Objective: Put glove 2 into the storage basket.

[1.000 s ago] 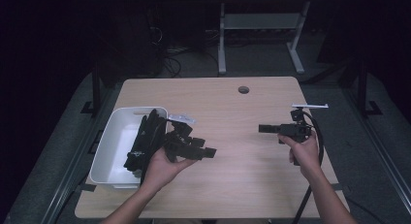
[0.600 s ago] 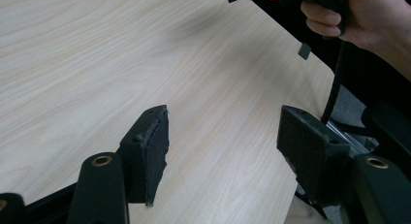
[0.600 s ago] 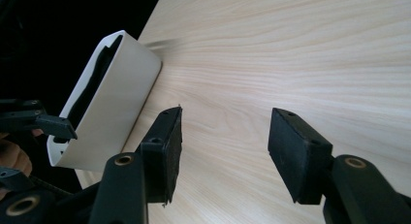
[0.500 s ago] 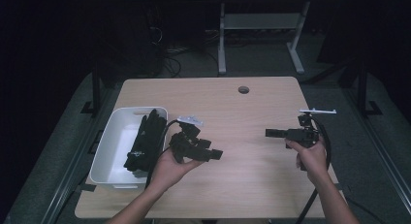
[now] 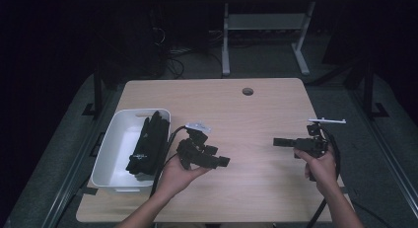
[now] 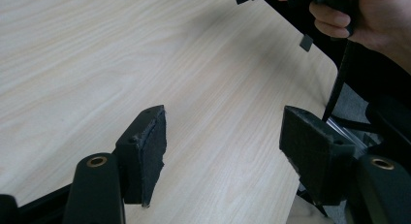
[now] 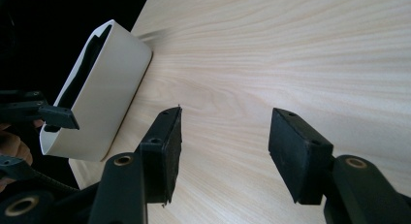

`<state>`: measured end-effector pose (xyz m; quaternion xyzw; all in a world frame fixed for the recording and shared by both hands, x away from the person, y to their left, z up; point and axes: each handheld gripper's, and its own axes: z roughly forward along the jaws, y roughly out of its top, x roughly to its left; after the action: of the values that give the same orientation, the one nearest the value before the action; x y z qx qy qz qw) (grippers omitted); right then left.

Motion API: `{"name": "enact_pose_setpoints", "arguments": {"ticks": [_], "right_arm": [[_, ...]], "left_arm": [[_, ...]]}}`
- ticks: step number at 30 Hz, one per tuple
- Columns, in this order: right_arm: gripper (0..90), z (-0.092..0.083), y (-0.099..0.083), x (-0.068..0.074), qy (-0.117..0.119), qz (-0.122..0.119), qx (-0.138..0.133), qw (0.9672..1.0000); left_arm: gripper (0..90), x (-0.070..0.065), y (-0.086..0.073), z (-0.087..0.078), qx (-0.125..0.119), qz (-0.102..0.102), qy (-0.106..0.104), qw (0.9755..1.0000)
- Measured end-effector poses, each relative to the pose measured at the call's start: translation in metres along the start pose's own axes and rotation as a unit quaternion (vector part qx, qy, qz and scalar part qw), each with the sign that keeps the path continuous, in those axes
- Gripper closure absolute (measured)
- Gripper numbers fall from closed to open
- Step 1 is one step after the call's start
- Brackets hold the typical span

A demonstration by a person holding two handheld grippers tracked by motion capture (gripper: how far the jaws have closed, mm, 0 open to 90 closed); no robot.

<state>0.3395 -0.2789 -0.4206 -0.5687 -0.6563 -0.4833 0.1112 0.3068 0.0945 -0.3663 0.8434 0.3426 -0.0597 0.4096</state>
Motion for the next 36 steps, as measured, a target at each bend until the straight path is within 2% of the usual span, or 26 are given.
{"name": "enact_pose_setpoints", "arguments": {"ticks": [14,21,36], "right_arm": [[44.6,-0.012,-0.016,-0.011,-0.008,0.005,-0.005,0.9999],[43.5,-0.012,-0.022,-0.012,-0.012,0.002,0.004,0.9999],[42.3,-0.013,-0.034,-0.017,-0.015,-0.002,0.009,0.9998]], "left_arm": [[33.0,-0.003,-0.008,0.010,-0.007,0.001,-0.008,0.9999],[32.3,-0.005,-0.013,0.015,-0.002,0.003,-0.007,1.0000],[31.6,-0.005,-0.026,0.025,0.004,-0.004,-0.022,0.9997]]}}
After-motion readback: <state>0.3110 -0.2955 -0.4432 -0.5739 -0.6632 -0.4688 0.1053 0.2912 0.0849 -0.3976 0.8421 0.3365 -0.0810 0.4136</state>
